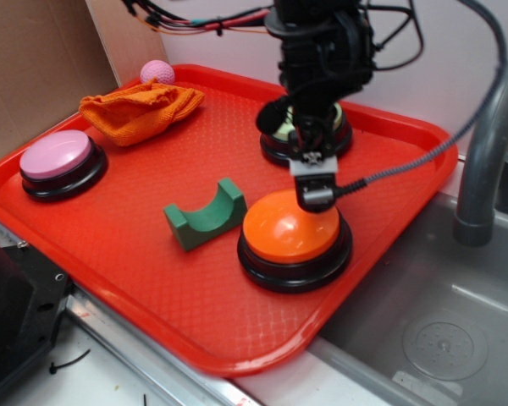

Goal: Push the orange button.

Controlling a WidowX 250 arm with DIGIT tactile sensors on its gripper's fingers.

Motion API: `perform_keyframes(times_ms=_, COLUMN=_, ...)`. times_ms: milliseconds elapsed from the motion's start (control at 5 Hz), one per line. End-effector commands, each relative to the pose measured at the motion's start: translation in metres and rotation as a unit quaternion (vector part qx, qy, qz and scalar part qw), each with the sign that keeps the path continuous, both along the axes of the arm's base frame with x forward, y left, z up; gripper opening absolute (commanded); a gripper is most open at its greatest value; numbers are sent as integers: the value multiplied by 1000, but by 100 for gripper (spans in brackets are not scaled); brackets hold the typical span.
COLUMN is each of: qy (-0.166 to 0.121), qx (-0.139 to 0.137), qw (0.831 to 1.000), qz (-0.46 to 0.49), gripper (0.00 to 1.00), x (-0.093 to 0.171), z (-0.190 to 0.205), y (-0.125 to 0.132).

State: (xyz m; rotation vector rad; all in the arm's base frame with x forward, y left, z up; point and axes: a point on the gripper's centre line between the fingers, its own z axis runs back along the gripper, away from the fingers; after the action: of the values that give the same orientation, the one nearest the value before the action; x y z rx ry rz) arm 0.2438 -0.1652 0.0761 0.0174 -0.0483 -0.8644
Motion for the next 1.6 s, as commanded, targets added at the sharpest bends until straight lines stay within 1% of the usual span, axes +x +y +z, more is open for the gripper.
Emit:
perform_keyframes(times_ms=0, qy=20, qx=-13, qw=999, qz=-35, gripper=100, x=-21, z=0, y=-31)
perform_keyframes(times_ms=200, qy=26, qx=-8, qw=999, qz=-27, gripper=100, x=-26, z=-2, y=-24)
perform_keyframes(times_ms=600, qy=82, qx=-5, qw=996, qz=-18, gripper=100, x=-32, z=-28, y=-13)
perform_keyframes(times_ms=800, qy=98, qx=3, qw=995, qz=-23, gripper=100, x=-33, z=-33, y=-14)
perform_keyframes(times_ms=1000, qy=75, qx=6, qw=997, qz=-30, gripper=100, x=-28, z=-18, y=-18)
perform_keyframes(times_ms=1200, qy=30, qx=7, qw=999, qz=-21, gripper=100, x=-24, z=13, y=-16)
perform_keyframes(times_ms=1400, qy=4, qx=9, qw=1000, qz=-5, gripper=100, x=-24, z=39, y=-12)
